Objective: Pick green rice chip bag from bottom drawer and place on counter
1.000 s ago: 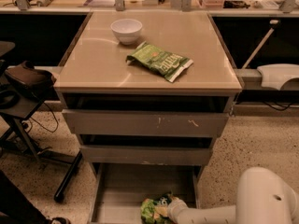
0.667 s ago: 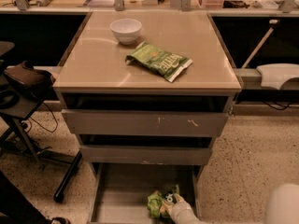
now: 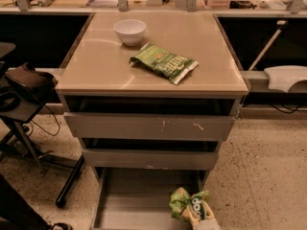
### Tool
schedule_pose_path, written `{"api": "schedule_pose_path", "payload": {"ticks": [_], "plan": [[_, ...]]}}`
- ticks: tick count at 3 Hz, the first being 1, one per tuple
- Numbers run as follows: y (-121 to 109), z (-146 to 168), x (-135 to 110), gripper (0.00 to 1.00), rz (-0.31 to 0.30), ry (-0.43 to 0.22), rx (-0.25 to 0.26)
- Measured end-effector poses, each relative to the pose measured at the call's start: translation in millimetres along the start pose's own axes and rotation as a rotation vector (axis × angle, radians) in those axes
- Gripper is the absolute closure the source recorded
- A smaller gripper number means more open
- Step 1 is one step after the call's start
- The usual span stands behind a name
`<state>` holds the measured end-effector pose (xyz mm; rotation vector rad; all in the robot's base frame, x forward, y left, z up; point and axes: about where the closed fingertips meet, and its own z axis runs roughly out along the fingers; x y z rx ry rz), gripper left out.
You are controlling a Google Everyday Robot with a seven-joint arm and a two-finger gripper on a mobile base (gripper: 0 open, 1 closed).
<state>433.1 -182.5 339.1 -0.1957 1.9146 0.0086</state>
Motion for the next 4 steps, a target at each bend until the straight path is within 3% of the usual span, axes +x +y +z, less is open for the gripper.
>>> {"api": "schedule_pose_path", "payload": {"ticks": [1,2,3,4], "plan": [[-41,-53,-44,1.00,0.033,-0.095,0.095],[-61,-75,-56,1.00,0.037,-0.117,0.140],[-65,-63,-72,1.00,0.032,-0.108,0.145],[-100,-46,-148,1.00,0.045,-0.148,0.208]]}}
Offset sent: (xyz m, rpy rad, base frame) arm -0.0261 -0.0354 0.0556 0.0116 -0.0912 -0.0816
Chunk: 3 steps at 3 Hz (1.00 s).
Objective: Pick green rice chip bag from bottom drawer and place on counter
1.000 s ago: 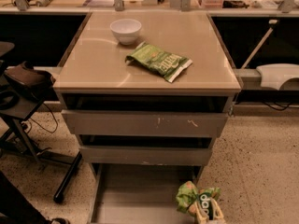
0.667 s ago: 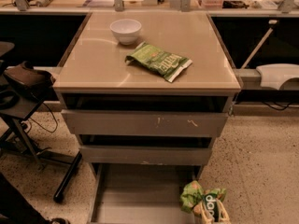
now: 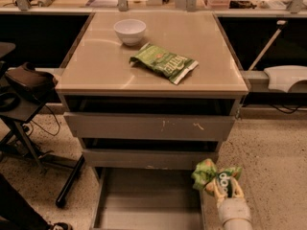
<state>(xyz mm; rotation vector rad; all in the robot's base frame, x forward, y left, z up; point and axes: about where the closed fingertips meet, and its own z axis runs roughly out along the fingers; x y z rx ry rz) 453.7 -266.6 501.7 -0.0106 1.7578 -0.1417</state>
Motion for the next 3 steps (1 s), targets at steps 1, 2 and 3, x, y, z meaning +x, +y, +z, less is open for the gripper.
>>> {"api": "schedule_pose_path", "payload": {"ticks": [1,2,3], "plan": [[-37,27,-121,1.00,-0.020,-0.122,0.110],[-61,15,-245,1.00,-0.022,-0.296,0.221],[-62,-48,-356,1.00,-0.030,-0.522,0.315]]}}
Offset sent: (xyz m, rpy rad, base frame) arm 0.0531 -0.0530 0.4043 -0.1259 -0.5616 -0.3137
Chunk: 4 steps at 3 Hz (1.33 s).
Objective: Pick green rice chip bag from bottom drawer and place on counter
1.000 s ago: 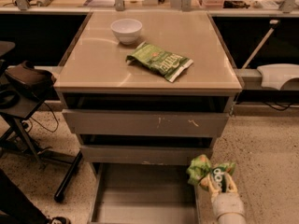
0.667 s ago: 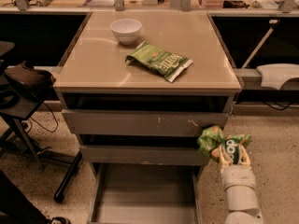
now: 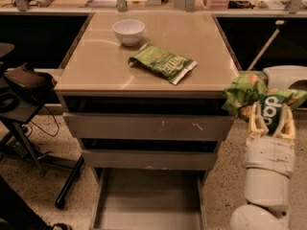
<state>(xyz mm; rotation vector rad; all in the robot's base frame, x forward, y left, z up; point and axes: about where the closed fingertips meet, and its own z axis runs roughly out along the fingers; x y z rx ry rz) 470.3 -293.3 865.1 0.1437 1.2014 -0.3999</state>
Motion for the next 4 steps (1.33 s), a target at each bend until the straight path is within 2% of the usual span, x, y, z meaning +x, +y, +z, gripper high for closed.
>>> {"api": "schedule_pose_path", "payload": {"ticks": [1,2,3,4], "plan": [[13,-44,-113,1.00,-0.023,-0.216,0.029],[28,-53,-145,1.00,-0.023,-0.273,0.024],[29,-53,-144,1.00,-0.021,-0.270,0.020],[34,-18,-150,1.00,-0.040,-0.284,-0.004]]}}
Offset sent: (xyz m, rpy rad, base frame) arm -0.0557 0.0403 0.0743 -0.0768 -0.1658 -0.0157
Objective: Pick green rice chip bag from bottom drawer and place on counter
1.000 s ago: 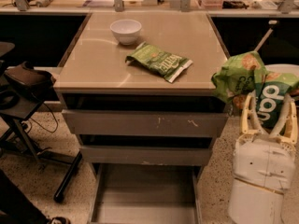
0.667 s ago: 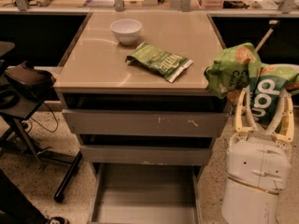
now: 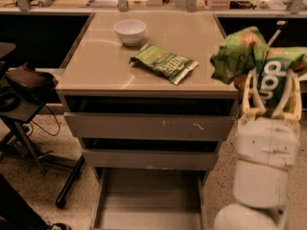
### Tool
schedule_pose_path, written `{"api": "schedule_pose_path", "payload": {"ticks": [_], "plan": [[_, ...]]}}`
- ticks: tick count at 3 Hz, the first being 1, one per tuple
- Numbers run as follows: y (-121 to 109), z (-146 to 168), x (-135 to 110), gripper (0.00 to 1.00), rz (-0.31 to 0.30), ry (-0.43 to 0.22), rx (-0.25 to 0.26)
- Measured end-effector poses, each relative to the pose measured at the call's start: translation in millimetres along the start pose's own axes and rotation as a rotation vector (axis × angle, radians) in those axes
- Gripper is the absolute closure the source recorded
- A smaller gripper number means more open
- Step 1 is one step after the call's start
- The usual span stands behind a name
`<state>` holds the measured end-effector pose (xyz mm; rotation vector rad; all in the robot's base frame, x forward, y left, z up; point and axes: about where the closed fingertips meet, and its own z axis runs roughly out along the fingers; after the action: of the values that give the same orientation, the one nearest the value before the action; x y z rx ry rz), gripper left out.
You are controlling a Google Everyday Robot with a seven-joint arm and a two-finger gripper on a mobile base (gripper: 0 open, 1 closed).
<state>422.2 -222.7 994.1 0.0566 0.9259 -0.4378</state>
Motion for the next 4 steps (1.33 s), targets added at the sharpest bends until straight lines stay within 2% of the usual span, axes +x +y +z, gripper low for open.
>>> {"api": "schedule_pose_path", "payload": {"ticks": [1,2,3,4], "plan": [[20,66,18,1.00,-0.075,-0.016,-0.096],[54,132,13,1.00,-0.112,-0.079,-0.223],[95,171,17,1.00,-0.123,-0.124,-0.394],[136,167,54,1.00,-0.139,-0.064,-0.600]]}}
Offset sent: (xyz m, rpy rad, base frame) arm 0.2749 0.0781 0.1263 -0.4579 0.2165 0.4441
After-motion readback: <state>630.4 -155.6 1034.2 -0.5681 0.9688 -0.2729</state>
